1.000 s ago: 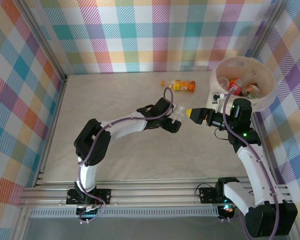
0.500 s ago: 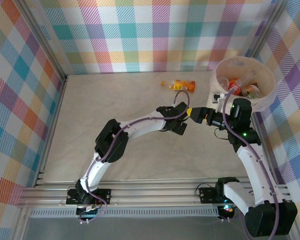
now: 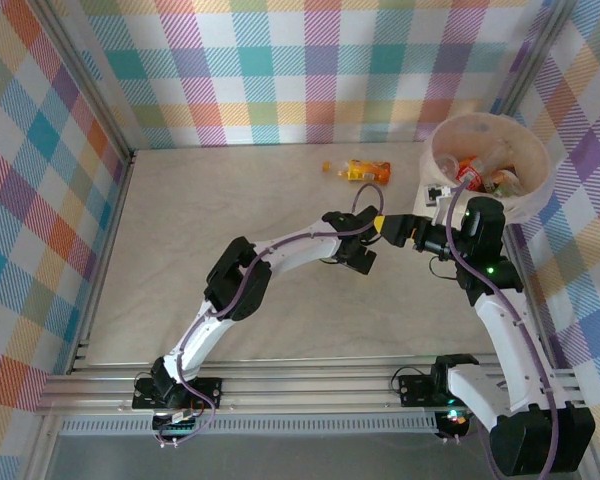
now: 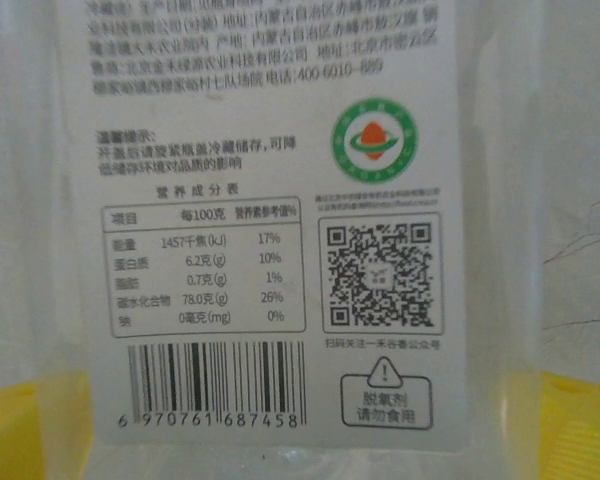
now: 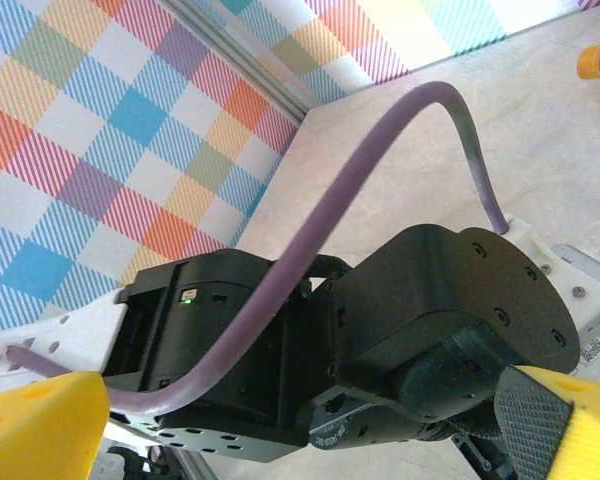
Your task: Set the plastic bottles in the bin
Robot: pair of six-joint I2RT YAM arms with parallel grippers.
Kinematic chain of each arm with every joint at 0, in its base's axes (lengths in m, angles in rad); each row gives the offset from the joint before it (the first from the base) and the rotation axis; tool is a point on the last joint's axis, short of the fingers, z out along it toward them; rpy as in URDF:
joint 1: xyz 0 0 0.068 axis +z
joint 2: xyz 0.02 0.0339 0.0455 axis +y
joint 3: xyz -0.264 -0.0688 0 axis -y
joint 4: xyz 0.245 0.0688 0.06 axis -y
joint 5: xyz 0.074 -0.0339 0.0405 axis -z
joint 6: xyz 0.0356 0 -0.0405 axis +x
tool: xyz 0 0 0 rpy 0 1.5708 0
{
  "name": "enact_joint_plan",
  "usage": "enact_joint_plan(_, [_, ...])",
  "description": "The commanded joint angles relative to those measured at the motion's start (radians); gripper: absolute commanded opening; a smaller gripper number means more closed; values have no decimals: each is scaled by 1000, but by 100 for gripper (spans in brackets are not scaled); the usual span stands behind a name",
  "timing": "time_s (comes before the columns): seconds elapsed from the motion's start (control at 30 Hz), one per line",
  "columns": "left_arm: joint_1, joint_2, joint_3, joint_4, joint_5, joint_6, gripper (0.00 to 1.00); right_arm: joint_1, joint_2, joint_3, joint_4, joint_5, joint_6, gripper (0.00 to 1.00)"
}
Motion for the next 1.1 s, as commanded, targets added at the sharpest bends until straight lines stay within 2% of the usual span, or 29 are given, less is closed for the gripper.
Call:
enact_joint_plan(0.0, [14,6,7,3,28,8,97,7,-17,13,31,7,-7,100])
enact_joint_plan(0.13, [14,-13,-15,12,-22,3,89,7,-31,12,32,43,1,100])
enact_joint_plan(0.3, [14,-112,-131,100,-63,3,75,7,-50,6,46,104,12,100])
enact_joint_plan(0.43, [14,-257,-295,234,-118,-3,74,7,-50,4,66,154,53,100])
enact_joint_plan(0.6, [13,-465,-511,424,-134,-1,74,6,-17,16,41,223,100,100])
enact_joint_plan(0.73, [8,-628,-669,604,-88,18,74,7,61,48,27,127,107,100])
enact_joint_plan(0.9, [-3,-783,-811,795,37,67,73,11,156,105,16,49,149,100])
enact_joint_plan(1.07, [-16,-842,-838,835,132,123,73,16,210,114,118,-72,231,100])
